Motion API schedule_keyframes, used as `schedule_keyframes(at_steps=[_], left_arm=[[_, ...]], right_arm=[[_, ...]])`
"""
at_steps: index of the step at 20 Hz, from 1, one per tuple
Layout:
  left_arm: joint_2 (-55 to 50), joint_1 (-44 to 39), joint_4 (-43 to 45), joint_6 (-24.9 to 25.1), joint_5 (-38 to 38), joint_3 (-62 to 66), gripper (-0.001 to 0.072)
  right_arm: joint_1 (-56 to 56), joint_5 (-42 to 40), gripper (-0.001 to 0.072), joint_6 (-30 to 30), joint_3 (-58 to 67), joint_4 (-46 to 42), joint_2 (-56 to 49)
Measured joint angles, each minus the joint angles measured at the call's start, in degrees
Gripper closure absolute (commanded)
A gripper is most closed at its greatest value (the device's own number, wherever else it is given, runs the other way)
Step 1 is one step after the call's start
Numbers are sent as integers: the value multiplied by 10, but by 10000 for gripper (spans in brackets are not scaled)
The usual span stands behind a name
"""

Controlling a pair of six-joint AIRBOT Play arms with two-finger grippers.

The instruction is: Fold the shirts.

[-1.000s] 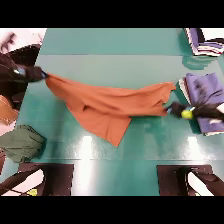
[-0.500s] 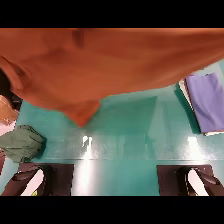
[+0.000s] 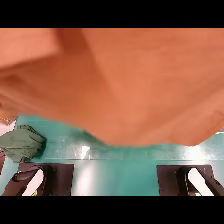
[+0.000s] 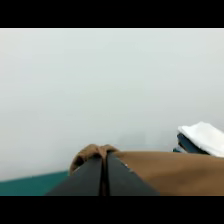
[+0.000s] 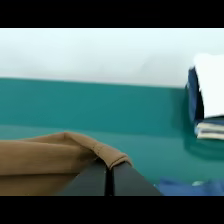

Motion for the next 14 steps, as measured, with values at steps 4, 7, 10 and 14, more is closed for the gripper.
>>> schedule_keyframes(at_steps=[4,7,10,14], left_arm=[[-53,-2,5,-5,-32,-159,683],[-133,-3,5,6,-42,-258,683],[-242,-3,5,15,-40,-312,683],[-367,-3,-6,36,20,-329,683]], right_arm=[[12,12,698,1,-112,-8,-46],[70,14,698,1,-189,-62,-114],[139,-5,698,2,-235,-118,-209],[199,-49,698,14,-196,-146,-356]])
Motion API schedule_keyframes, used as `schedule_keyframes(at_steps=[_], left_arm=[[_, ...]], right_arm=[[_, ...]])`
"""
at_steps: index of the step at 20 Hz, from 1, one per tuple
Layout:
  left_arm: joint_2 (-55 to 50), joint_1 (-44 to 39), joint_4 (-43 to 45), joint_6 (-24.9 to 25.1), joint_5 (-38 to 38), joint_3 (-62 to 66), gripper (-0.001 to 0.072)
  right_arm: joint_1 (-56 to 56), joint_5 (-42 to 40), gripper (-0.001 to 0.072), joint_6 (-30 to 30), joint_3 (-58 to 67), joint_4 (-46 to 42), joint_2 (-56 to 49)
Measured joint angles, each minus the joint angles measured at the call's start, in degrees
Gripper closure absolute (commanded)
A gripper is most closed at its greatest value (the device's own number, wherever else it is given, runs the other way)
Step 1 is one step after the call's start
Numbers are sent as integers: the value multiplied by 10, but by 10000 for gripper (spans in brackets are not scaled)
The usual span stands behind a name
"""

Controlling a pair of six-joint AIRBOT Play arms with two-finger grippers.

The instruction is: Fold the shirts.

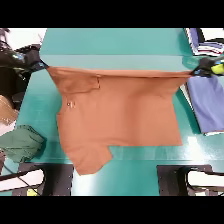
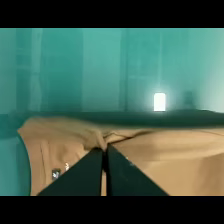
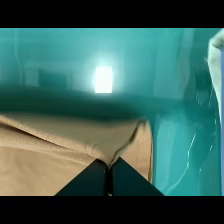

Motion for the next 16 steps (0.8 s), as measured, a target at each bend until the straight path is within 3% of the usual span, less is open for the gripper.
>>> schedule_keyframes(at_steps=[5,9,16], left_arm=[[-72,0,-17,37,83,63,682],[-85,-1,-15,52,73,98,684],[-86,-44,83,36,-2,15,682]], right_arm=[[26,-52,698,25,128,0,-115],[31,-60,699,31,176,-8,-135],[48,-69,698,30,19,-76,-63]])
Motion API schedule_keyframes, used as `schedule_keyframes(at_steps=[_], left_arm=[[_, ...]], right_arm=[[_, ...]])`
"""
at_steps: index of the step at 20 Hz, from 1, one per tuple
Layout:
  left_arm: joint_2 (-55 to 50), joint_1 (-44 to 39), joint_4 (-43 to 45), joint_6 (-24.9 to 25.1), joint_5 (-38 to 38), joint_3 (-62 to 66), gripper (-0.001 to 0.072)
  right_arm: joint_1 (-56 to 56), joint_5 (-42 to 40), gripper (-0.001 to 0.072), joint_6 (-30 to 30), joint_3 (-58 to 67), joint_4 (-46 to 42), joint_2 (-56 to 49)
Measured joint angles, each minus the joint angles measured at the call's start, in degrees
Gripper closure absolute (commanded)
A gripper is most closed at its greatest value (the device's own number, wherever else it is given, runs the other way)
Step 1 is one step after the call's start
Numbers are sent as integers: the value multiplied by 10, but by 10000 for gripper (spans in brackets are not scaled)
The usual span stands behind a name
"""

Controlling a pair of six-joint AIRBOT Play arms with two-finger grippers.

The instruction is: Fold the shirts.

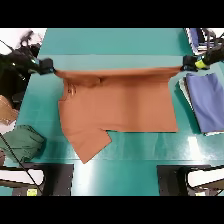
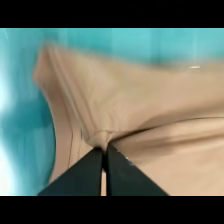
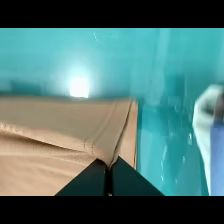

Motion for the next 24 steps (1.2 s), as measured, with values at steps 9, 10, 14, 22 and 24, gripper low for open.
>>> schedule_keyframes(at_steps=[9,10,14,22,24], left_arm=[[6,-26,24,-7,7,-133,226],[15,-21,23,-7,-5,-136,226],[99,19,40,-6,-34,-192,226],[315,52,1,-28,-51,-489,227],[339,54,-18,-32,-48,-537,227]], right_arm=[[0,-24,362,-2,-163,6,46],[-3,-18,362,-5,-167,17,53],[-21,31,364,-19,-175,34,106],[-30,83,365,-28,-178,42,196],[-30,88,366,-28,-178,42,205]])
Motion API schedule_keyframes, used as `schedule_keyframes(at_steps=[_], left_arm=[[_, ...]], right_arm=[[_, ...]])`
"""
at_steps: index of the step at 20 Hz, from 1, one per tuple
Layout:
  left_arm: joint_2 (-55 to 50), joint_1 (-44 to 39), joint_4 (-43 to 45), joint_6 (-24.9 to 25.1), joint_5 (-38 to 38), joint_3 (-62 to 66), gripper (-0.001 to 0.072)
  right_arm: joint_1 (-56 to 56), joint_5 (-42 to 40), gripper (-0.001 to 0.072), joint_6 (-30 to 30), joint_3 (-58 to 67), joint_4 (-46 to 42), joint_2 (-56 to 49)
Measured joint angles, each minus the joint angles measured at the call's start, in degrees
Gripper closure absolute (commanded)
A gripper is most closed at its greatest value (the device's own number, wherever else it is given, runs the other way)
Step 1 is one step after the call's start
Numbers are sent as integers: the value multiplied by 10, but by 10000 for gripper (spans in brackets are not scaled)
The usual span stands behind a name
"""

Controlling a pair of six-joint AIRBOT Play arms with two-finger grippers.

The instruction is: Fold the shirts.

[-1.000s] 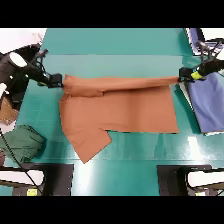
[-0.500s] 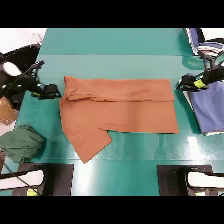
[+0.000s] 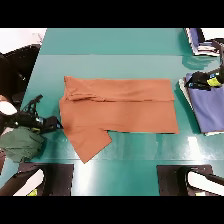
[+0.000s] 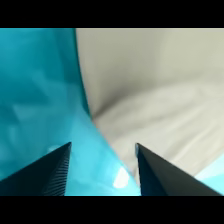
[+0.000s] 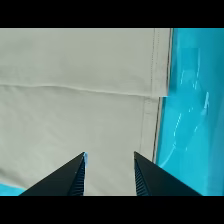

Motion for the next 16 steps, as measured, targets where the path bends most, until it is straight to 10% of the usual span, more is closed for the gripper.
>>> schedule_keyframes(at_steps=[12,14,16], left_arm=[[27,-92,-96,-11,92,-110,230],[26,-108,-91,-18,108,-110,642],[24,-117,-78,-20,117,-105,680]], right_arm=[[-1,26,367,-1,0,29,10],[-9,39,367,-1,-1,29,11],[-26,46,367,-1,-19,30,19]])
